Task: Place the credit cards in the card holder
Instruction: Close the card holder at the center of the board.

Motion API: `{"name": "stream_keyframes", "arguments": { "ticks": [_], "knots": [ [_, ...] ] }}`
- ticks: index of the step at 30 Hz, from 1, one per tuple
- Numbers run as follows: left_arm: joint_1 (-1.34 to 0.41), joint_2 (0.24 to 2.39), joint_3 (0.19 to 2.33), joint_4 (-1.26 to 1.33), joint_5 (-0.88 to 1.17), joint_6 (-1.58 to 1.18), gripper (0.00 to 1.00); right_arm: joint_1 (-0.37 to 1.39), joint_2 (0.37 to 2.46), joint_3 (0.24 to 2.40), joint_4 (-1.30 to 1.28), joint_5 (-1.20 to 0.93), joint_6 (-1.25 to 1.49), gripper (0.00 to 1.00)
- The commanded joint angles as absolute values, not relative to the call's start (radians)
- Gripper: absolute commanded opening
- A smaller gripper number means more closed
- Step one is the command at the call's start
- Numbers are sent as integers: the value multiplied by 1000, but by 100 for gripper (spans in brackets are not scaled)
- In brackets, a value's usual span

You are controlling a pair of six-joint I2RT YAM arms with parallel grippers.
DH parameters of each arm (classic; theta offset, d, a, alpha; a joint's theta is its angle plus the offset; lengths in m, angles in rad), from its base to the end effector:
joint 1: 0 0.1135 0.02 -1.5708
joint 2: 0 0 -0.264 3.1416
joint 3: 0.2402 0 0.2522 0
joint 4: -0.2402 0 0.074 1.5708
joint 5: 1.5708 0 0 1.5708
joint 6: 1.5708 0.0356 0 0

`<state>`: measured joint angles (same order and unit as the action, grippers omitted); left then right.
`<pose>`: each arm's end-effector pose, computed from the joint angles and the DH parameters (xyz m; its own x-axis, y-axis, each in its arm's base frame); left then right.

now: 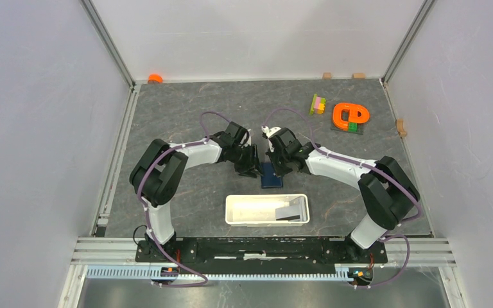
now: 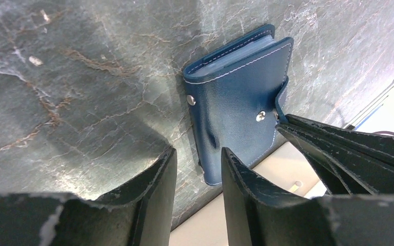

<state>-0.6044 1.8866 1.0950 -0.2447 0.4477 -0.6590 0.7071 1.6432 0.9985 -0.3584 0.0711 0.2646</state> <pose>0.2964 -0.2234 0.1410 -0.9846 0.0092 -0.1746 0.1149 0.7868 -0.6064 0.2524 0.2123 0.1852 -0.7806 -0.3238 -0.5346 -0.4298 0.8991 0.0828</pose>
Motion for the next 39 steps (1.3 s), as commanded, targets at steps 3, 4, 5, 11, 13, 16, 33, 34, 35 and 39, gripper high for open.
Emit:
{"name": "stream_keyframes", "arguments": {
  "ticks": [3, 4, 5, 11, 13, 16, 33, 34, 35, 39],
  "knots": [
    [-615, 1913, 1117, -220, 416, -681, 43, 701, 1612, 968, -317, 29, 257, 0],
    [-615, 1912, 1117, -220, 413, -681, 43, 700, 1612, 966, -315, 28, 256, 0],
    [-615, 1913, 1117, -220, 413, -681, 42, 701, 1610, 957, -308, 24, 255, 0],
    [-614, 1918, 1118, -220, 411, -678, 41, 699, 1591, 939, -258, 14, 270, 0],
    [-614, 1919, 1118, -221, 411, -678, 41, 698, 1590, 941, -250, 9, 277, 0],
    [-614, 1918, 1118, -222, 410, -678, 41, 698, 1584, 943, -240, 9, 282, 0],
    [-615, 1914, 1123, -226, 408, -675, 39, 698, 1600, 925, -235, -48, 284, 0],
    [-614, 1914, 1123, -226, 407, -675, 39, 698, 1601, 925, -235, -47, 286, 0],
    [-614, 1913, 1123, -227, 407, -674, 39, 698, 1602, 924, -235, -46, 285, 0],
    [-614, 1914, 1124, -229, 407, -674, 39, 698, 1603, 917, -225, -48, 287, 0]
  ]
}}
